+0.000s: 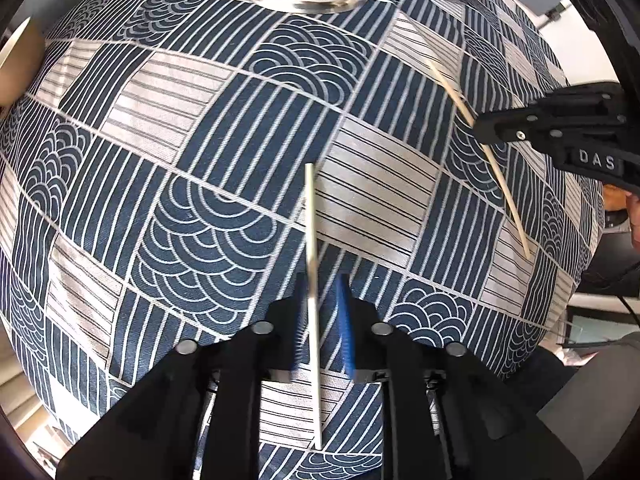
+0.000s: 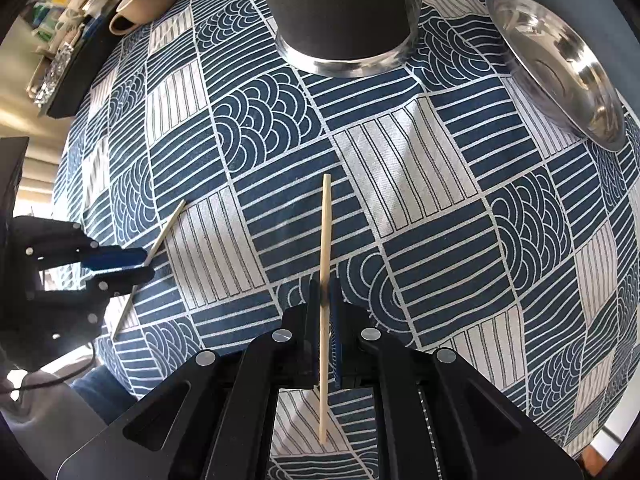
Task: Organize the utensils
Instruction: 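Hold the chopsticks in both grippers and lift them from the cloth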
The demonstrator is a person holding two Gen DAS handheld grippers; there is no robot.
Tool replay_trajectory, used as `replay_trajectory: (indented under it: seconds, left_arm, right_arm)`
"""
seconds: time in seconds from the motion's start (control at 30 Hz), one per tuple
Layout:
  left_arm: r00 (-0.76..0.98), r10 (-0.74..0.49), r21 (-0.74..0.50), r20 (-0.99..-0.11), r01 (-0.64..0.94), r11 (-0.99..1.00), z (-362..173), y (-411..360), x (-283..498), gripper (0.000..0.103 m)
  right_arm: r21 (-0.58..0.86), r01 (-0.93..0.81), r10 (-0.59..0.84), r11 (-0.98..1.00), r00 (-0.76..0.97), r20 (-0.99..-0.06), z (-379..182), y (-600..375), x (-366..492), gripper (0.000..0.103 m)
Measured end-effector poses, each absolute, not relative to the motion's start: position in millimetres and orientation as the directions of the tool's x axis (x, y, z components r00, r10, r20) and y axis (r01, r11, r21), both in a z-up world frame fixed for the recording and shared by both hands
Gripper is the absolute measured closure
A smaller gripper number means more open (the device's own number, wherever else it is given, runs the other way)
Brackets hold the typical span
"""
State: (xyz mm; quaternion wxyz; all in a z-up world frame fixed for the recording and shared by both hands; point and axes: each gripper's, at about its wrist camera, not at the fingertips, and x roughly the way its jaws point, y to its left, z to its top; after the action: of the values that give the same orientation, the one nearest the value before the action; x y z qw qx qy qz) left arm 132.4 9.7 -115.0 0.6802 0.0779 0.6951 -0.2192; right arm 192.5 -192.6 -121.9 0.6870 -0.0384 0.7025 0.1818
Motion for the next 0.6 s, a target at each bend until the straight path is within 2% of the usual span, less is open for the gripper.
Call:
replay_trajectory:
  seconds: [0.03, 0.07, 0.17, 0.2, 0.23, 0.27, 0.37, 0.6]
  left_arm:
    - [-0.067, -0.203, -0.212, -0.977, 0.403, 0.890, -115, 8, 132, 0.073]
    - [-0.064, -0.201, -0.210, -0.977, 0.402, 0.891, -116, -2, 131, 0.071]
    - [-0.029, -0.158, -0.154, -0.987, 0.438, 0.885, -115, -12, 124, 0.071]
    - [-0.012, -0.137, -0.127, -0.990, 0.459, 0.879, -115, -16, 121, 0.074]
    - [0.013, -0.100, -0.081, -0.995, 0.480, 0.874, -115, -20, 118, 0.087]
    - [0.038, -0.060, -0.034, -0.997, 0.495, 0.868, -116, -22, 117, 0.094]
    - [0.024, -0.091, -0.069, -0.996, 0.473, 0.878, -116, -18, 119, 0.098]
    - [-0.045, -0.153, -0.158, -0.987, 0.419, 0.894, -115, -4, 126, 0.098]
  right_arm:
    - [0.202, -0.305, 0.195, 0.931, -0.053, -0.979, -122, -192, 192, 0.099]
    - [0.203, -0.306, 0.196, 0.930, -0.053, -0.979, -122, -192, 192, 0.099]
    - [0.202, -0.304, 0.195, 0.931, -0.051, -0.979, -123, -192, 191, 0.098]
    - [0.204, -0.300, 0.198, 0.932, -0.051, -0.979, -123, -194, 191, 0.098]
    - [0.204, -0.296, 0.198, 0.933, -0.050, -0.979, -125, -189, 192, 0.098]
    - [0.204, -0.292, 0.199, 0.934, -0.050, -0.979, -125, -190, 191, 0.098]
    - [0.210, -0.282, 0.204, 0.936, -0.049, -0.978, -126, -192, 191, 0.098]
    - [0.234, -0.271, 0.232, 0.934, -0.039, -0.972, -119, -201, 189, 0.098]
